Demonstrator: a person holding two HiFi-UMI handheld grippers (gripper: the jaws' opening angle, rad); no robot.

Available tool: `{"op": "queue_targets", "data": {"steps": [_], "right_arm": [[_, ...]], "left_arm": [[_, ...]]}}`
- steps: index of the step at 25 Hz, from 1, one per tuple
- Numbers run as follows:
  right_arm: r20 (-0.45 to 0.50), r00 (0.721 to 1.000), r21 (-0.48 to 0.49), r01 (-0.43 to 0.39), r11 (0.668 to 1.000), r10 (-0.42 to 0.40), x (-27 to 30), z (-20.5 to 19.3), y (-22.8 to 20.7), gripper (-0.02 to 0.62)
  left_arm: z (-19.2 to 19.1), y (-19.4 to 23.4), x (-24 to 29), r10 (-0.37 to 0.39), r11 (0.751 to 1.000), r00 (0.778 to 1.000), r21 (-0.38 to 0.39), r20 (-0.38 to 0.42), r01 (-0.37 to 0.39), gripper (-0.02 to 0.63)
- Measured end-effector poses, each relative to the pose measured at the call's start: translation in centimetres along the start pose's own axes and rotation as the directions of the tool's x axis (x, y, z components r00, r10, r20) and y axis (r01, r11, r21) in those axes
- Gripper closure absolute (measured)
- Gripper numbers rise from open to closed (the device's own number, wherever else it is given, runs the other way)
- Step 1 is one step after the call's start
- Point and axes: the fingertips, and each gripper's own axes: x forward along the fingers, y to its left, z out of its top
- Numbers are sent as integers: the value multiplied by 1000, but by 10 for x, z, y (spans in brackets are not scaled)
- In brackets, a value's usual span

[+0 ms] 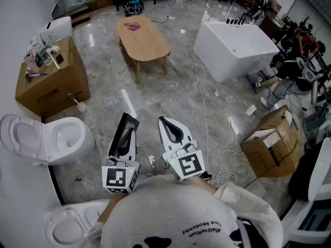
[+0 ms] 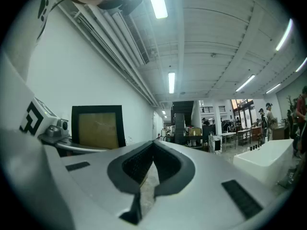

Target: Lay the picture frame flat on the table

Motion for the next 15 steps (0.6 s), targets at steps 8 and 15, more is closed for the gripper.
{"op": "queue_targets", "data": {"steps": [8, 15], "right_arm": [[-32, 999, 38, 35, 999, -34, -5, -13, 19, 584], [-29, 999, 43, 22, 999, -21, 12, -18, 21, 584]], "left_arm": [[-14, 11, -12, -16, 1000, 1000, -10, -4, 16, 588], [-19, 27, -7, -11, 1000, 1000, -30, -12, 11, 588]]}}
